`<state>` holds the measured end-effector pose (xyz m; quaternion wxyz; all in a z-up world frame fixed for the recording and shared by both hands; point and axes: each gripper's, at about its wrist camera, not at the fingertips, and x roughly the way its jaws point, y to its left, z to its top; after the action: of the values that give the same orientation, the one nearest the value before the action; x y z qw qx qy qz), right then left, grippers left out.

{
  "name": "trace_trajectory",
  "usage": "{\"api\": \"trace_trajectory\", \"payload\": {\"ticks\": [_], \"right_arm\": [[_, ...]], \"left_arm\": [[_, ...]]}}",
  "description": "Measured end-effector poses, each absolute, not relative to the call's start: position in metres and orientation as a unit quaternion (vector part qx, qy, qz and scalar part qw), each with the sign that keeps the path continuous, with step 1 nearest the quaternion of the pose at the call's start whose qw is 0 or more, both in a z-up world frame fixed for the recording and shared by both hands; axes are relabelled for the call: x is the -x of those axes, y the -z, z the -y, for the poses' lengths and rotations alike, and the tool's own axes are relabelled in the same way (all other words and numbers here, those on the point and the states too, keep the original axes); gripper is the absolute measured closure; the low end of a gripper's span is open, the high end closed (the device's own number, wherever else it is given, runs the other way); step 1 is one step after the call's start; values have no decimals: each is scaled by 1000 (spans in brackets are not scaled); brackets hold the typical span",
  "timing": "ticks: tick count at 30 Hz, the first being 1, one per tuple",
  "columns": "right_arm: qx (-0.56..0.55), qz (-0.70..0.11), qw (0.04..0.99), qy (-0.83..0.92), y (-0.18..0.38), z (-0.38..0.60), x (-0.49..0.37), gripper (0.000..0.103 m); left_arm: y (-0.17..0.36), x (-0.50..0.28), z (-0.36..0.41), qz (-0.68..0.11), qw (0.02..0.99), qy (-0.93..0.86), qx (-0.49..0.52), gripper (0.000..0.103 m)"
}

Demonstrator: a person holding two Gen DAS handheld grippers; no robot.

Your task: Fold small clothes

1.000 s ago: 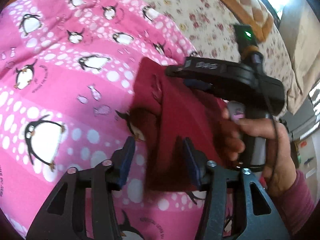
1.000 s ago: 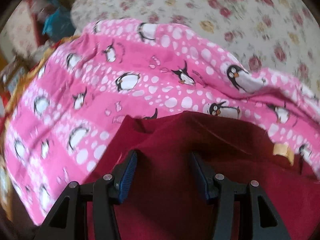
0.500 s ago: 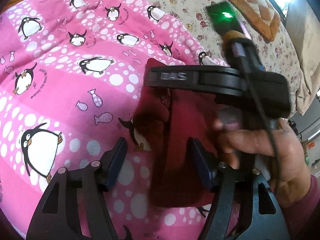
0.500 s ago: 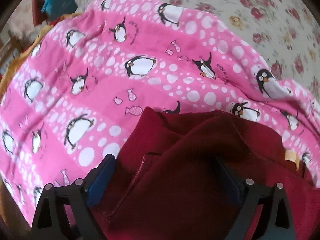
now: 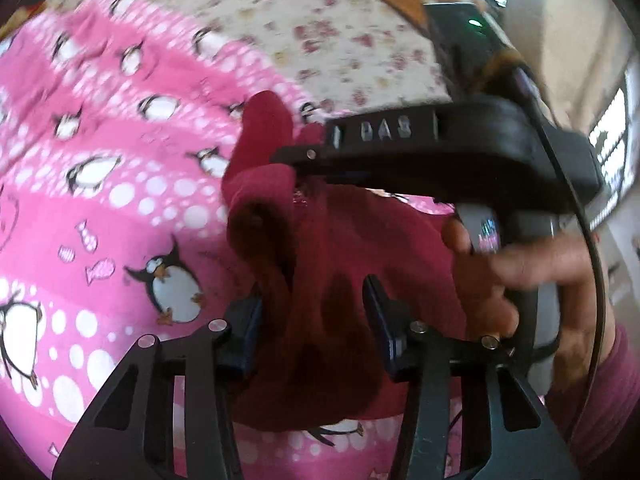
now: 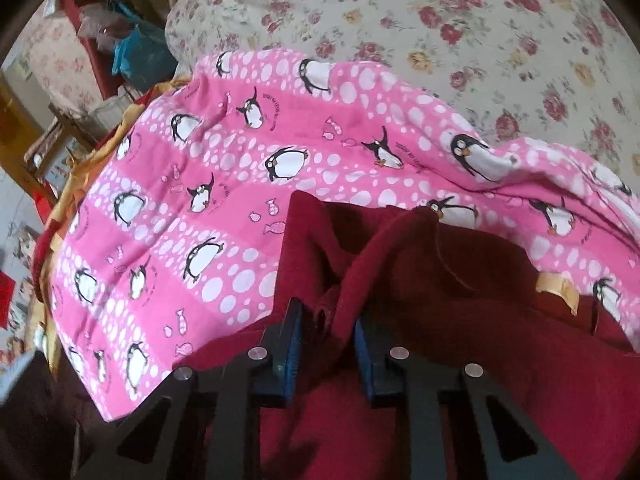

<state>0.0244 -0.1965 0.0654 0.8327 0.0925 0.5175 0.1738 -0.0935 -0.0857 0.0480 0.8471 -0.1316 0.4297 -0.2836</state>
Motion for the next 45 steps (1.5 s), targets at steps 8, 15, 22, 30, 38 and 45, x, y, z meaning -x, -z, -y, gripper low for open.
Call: {"api": "trace_trajectory", "payload": {"ticks": [8,15,22,30,38,45], "right_arm": [[-134,-534,818,-169,-79,197,-33,15],[-27,-602,778,-177,-51,150,-60,16],[-21,-556,815,-158,-52,170,-49,65],[-78,-525,831,-169,-66,200,-33,70],[-99,-499,843,-176,-91,227,-7,76],[-112,-467,861,-168,-128,285,30,78]], "left_arm": [[-52,98,82,-419,845,300,140,63],[-50,101,83,-419,849,297,128,63],[-41,90,71,-439,848,259,146,36],[-28,94,81,-466,836,261,126,65],[-62,120,103,-440,849,280,83,81],[-107,139,162,-422,846,325,26,82]]}}
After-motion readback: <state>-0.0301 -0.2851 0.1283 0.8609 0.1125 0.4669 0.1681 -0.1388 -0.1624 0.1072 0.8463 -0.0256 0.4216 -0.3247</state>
